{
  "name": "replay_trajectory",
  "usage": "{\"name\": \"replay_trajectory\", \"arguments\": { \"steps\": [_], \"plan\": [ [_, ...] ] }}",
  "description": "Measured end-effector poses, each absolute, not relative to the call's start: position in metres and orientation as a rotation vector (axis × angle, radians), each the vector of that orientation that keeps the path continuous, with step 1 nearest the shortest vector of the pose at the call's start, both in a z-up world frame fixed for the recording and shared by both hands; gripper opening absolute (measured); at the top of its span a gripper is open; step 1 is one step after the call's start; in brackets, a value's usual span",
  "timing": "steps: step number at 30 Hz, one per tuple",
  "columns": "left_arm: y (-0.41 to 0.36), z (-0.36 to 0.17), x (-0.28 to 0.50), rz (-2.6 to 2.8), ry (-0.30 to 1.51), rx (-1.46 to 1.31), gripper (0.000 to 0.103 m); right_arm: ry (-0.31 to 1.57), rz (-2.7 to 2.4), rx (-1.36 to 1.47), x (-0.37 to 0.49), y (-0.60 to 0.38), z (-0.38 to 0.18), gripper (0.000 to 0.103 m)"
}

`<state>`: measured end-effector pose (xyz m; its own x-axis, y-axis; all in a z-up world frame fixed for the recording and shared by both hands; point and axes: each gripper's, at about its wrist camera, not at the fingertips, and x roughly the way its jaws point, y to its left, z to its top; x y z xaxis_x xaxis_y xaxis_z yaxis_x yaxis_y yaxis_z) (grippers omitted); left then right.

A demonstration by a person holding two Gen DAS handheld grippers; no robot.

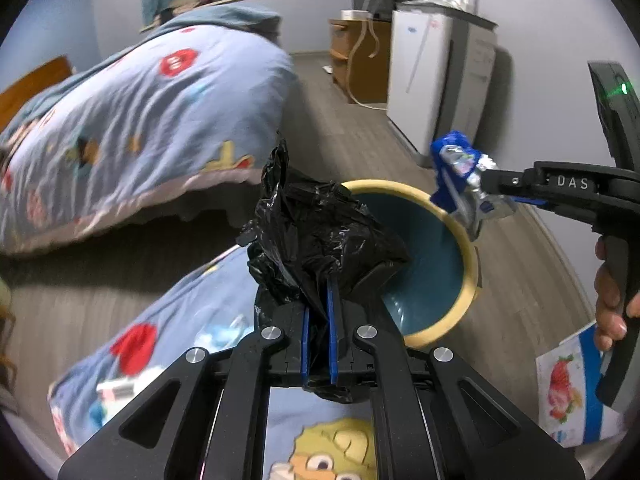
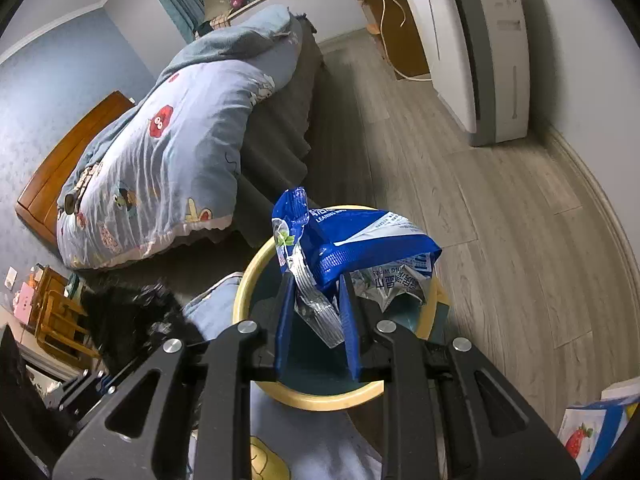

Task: Collect trash
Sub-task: 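Carry both items over the bin and open both grippers to drop them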

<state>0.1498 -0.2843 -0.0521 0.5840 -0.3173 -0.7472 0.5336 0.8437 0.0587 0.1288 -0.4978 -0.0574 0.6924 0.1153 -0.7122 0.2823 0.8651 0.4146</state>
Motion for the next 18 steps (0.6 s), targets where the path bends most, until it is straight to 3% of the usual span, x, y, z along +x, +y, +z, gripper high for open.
{"name": "replay_trajectory", "arguments": {
  "steps": [18],
  "plan": [
    [-0.332, -0.109, 0.185, -0.471, 0.807, 0.396, 0.008, 0.876, 0.012, 0.707, 0.154, -0.509, -0.1, 0.023]
  ]
}}
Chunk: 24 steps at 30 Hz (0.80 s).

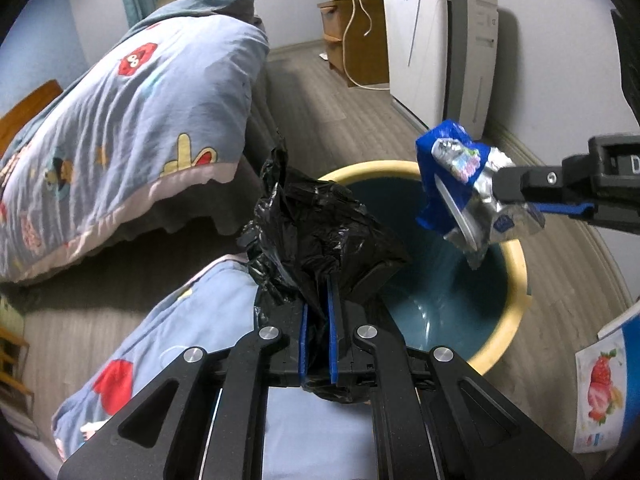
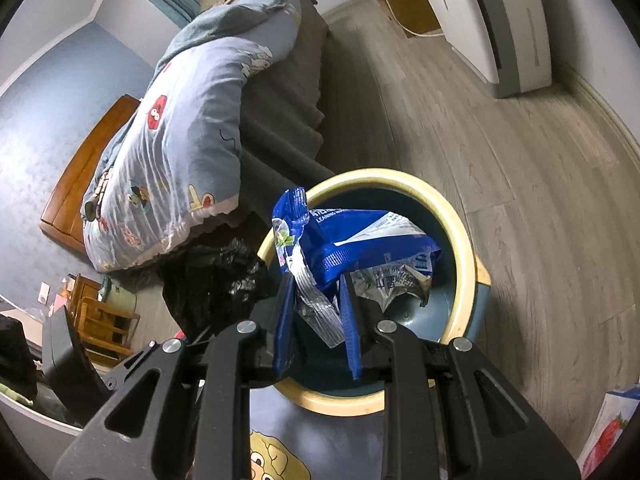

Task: Collect trash
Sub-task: 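Carry both items over the bin and open both grippers to drop them, then move both grippers back over the trash pile on the cushion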

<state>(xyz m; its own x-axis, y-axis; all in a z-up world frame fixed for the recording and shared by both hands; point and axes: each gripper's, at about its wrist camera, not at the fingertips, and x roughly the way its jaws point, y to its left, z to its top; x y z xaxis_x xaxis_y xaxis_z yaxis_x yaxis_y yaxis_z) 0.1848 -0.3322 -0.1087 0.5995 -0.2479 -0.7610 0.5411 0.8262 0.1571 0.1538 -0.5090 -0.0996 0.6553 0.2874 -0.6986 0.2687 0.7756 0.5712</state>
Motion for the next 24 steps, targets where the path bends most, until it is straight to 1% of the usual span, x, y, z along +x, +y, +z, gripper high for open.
{"name": "replay_trajectory", "arguments": {
  "steps": [3, 4, 6, 8, 11, 12, 13, 14, 17, 18, 19, 20, 21, 22, 23, 24],
  "plan": [
    [-0.334, -0.11, 0.19, -0.473, 0.804, 0.389, 0.009, 0.881, 0.018, 0.712, 0.155, -0.507, -0.101, 0.026],
    [-0.334, -0.11, 0.191, -0.473, 0.804, 0.387, 0.012, 0.88, 0.018, 0.714, 0.155, -0.508, -0.101, 0.026],
    [-0.334, -0.109, 0.192, -0.469, 0.796, 0.386, 0.014, 0.879, 0.015, 0.723, 0.155, -0.508, -0.101, 0.027],
    [-0.333, -0.107, 0.192, -0.465, 0.791, 0.38, 0.017, 0.876, 0.007, 0.724, 0.154, -0.509, -0.102, 0.032],
    [-0.332, -0.106, 0.193, -0.459, 0.788, 0.382, 0.022, 0.873, -0.003, 0.727, 0.154, -0.511, -0.102, 0.032],
    [-0.332, -0.106, 0.192, -0.456, 0.785, 0.386, 0.024, 0.871, -0.007, 0.728, 0.154, -0.512, -0.102, 0.034],
    [-0.331, -0.106, 0.191, -0.451, 0.78, 0.39, 0.032, 0.87, -0.011, 0.73, 0.153, -0.513, -0.102, 0.037],
    [-0.331, -0.105, 0.191, -0.448, 0.774, 0.392, 0.041, 0.868, -0.015, 0.731, 0.153, -0.514, -0.102, 0.043],
    [-0.33, -0.104, 0.189, -0.444, 0.759, 0.394, 0.053, 0.866, -0.029, 0.727, 0.152, -0.516, -0.102, 0.047],
    [-0.33, -0.104, 0.188, -0.442, 0.757, 0.396, 0.055, 0.865, -0.036, 0.723, 0.152, -0.516, -0.101, 0.052],
    [-0.33, -0.104, 0.188, -0.441, 0.756, 0.397, 0.061, 0.863, -0.04, 0.722, 0.151, -0.517, -0.101, 0.056],
    [-0.329, -0.104, 0.187, -0.437, 0.753, 0.397, 0.069, 0.86, -0.046, 0.72, 0.151, -0.518, -0.101, 0.06],
    [-0.328, -0.103, 0.186, -0.43, 0.748, 0.396, 0.074, 0.856, -0.052, 0.719, 0.15, -0.518, -0.1, 0.063],
    [-0.326, -0.101, 0.184, -0.423, 0.741, 0.394, 0.081, 0.853, -0.058, 0.718, 0.15, -0.519, -0.099, 0.066],
    [-0.323, -0.098, 0.182, -0.417, 0.733, 0.391, 0.084, 0.849, -0.066, 0.718, 0.149, -0.519, -0.098, 0.071],
    [-0.319, -0.095, 0.18, -0.412, 0.728, 0.387, 0.085, 0.841, -0.074, 0.719, 0.148, -0.52, -0.096, 0.075]
  ]
}}
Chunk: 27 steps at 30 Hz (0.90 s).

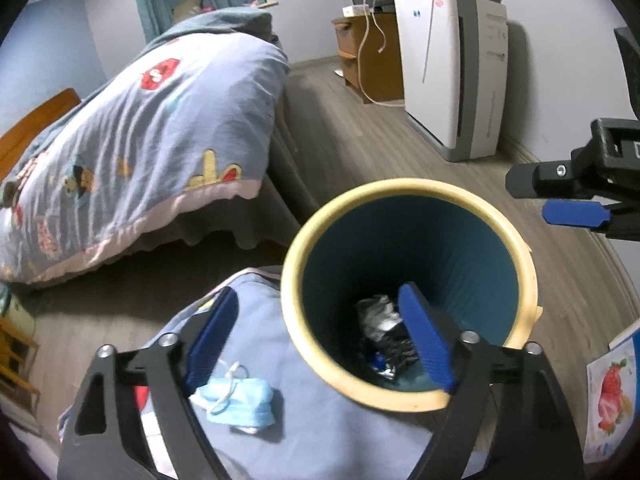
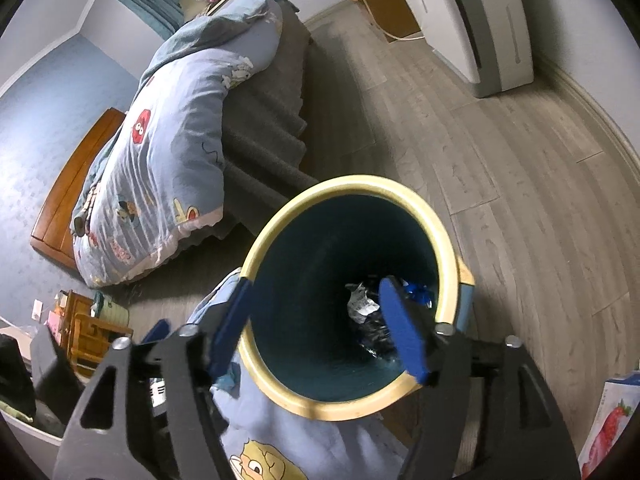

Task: Collect trash
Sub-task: 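Move both grippers back over the trash pile on the cushion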

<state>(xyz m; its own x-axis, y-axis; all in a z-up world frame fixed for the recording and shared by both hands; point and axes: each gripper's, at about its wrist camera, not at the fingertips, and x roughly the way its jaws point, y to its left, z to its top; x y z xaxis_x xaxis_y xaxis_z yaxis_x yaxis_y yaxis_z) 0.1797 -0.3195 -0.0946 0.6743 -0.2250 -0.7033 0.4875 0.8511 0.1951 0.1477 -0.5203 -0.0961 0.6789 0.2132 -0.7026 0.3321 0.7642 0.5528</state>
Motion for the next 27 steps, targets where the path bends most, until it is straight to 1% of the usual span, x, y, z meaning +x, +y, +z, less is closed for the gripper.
{"name": "replay_trajectory", "arguments": {
  "steps": [1, 3, 5, 8, 13, 20, 27],
  "plan": [
    [-0.317, -0.093, 0.179, -0.409, 0.727, 0.386, 0.087, 0.836, -0.08, 0.72, 0.147, -0.52, -0.094, 0.077],
    [-0.306, -0.085, 0.173, -0.397, 0.726, 0.374, 0.09, 0.826, -0.1, 0.715, 0.145, -0.519, -0.09, 0.087],
    [-0.291, -0.075, 0.166, -0.385, 0.724, 0.355, 0.092, 0.817, -0.108, 0.709, 0.144, -0.515, -0.085, 0.093],
    [-0.26, -0.061, 0.152, -0.356, 0.727, 0.329, 0.094, 0.814, -0.114, 0.665, 0.144, -0.502, -0.076, 0.097],
    [-0.2, -0.041, 0.128, -0.282, 0.737, 0.299, 0.095, 0.832, -0.101, 0.541, 0.148, -0.461, -0.06, 0.097],
    [-0.096, -0.014, 0.096, -0.126, 0.742, 0.259, 0.096, 0.844, -0.032, 0.396, 0.149, -0.394, -0.042, 0.097],
    [-0.02, -0.012, 0.062, -0.02, 0.767, 0.15, 0.097, 0.872, 0.018, 0.335, 0.148, -0.332, -0.033, 0.097]
  ]
}}
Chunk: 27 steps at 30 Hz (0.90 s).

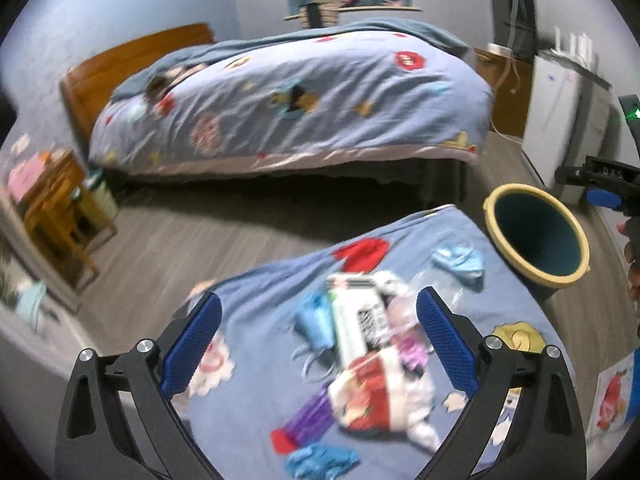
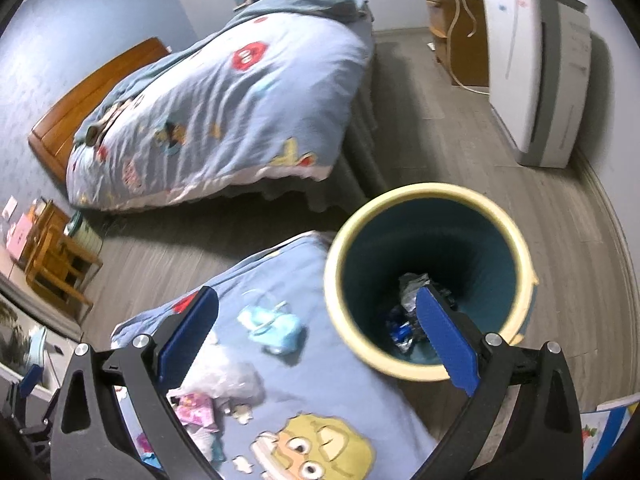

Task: Collect trash
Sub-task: 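Move both grippers back over the trash pile on the cushion, then grasp the crumpled blue paper with the left gripper while the right grasps the clear bag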

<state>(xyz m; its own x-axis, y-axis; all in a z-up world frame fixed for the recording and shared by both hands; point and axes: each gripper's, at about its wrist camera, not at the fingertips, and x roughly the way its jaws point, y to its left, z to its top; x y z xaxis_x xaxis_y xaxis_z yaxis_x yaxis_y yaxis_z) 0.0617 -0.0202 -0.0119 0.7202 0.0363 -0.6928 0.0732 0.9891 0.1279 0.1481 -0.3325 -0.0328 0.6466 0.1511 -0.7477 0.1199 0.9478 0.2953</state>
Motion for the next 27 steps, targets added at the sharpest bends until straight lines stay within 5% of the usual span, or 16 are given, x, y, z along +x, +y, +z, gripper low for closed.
{"name": "replay_trajectory", "arguments": {
  "steps": [11, 20, 21, 24, 27],
  "plan": [
    [0.029, -0.107, 0.016, 0.045, 1.021, 0.034, 0.097, 0.979, 0.083, 0.105, 0.136, -0.226, -0.051, 0.097],
    [0.02, -0.159, 0.016, -0.014, 1.191, 0.047, 0.094, 1.071, 0.048, 0.252, 0.128, -0.205, -0.087, 0.097],
    [0.019, -0.162, 0.016, -0.021, 1.204, 0.048, 0.093, 1.08, 0.048, 0.256, 0.128, -0.203, -0.09, 0.097],
    [0.02, -0.17, 0.017, -0.041, 1.246, 0.051, 0.064, 1.088, 0.056, 0.243, 0.133, -0.196, -0.096, 0.097],
    [0.024, -0.175, 0.015, -0.05, 1.269, 0.05, 0.059, 1.09, 0.075, 0.217, 0.141, -0.188, -0.099, 0.097]
  ]
}}
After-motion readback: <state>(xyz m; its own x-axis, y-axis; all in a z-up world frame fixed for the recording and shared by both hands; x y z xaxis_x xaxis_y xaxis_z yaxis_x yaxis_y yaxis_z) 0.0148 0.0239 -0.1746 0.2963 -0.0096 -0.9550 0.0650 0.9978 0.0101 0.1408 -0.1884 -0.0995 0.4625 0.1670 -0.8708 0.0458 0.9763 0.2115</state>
